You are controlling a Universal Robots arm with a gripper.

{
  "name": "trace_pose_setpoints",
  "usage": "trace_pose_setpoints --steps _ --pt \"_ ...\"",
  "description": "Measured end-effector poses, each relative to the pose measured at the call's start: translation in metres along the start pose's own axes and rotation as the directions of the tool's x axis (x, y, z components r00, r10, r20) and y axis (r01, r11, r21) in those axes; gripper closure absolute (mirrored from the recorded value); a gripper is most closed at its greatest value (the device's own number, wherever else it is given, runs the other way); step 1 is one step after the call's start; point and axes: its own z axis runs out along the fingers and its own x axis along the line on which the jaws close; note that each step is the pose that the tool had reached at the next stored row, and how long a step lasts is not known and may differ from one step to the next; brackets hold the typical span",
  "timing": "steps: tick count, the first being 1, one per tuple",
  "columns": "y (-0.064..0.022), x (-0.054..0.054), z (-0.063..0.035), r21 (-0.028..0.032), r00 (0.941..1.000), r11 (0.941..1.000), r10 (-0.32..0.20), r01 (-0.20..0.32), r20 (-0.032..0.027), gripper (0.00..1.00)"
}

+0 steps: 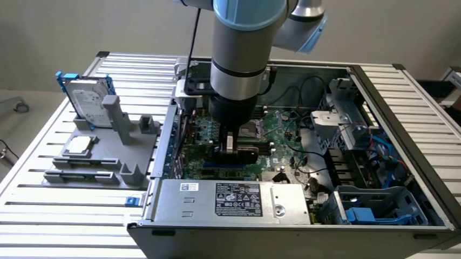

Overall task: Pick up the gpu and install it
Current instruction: 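Insert the gpu into the slot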

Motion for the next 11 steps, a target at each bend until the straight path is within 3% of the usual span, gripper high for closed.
trace_pose_setpoints --steps 11 --pt "0.0 0.0 -0.0001 -0.0059 1.0 1.0 -0.001 0.001 0.0005 0.73"
